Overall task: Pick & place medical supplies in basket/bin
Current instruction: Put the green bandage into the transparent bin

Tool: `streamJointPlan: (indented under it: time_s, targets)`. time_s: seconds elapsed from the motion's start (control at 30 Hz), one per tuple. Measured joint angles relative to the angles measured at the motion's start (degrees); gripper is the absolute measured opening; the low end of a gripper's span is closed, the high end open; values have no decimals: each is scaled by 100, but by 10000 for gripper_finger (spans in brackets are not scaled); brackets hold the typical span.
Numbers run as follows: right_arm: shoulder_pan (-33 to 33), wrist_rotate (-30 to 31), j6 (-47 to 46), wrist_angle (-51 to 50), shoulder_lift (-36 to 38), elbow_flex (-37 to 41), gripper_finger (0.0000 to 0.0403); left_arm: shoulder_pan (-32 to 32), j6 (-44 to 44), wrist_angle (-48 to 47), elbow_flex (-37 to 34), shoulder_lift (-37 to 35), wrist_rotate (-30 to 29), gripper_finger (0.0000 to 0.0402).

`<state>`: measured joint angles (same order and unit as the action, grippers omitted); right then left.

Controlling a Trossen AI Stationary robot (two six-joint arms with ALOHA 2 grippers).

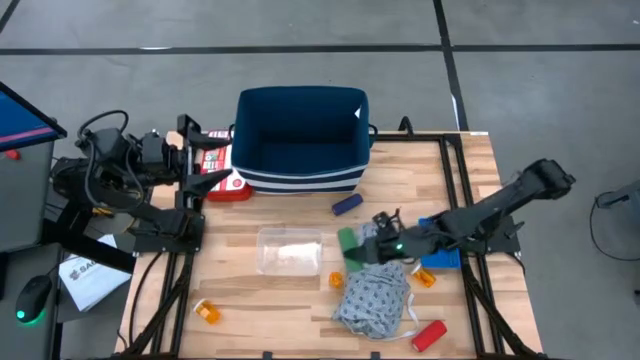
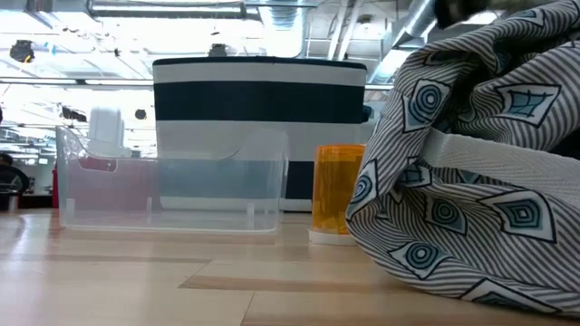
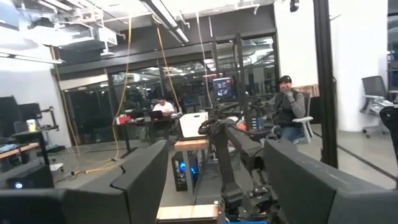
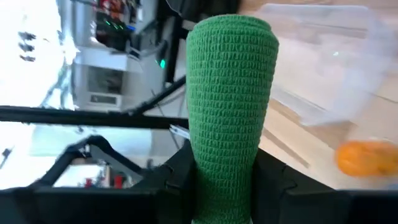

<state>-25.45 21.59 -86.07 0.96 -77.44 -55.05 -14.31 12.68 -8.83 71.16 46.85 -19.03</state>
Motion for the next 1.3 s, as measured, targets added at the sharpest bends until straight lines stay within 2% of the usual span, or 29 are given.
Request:
streamJointPlan:
  time_s: [0.2,0.5,0.67,0.87,1.1,1.3]
  targets:
    - [172,299,42,1012,-939,-291,102,-219,12,-103,2,0,1,253]
    - [354,239,157,1161,-2173,-1346,102,-542,39,-368,2,0,1,253]
    - [341,222,-257,391,-2723,-1777,102,-675,45,-424,2,0,1,253]
    - [435,246,-399,71,-3337,-2380,102,-798,51,-495,7,0,2,253]
    - [509,387,-585,-1249,-3399,-2645,102,-936,40,-537,7,0,1,253]
    - [529,353,-606,-1378,-3371,-2686,102,-951,38,-536,7,0,1,253]
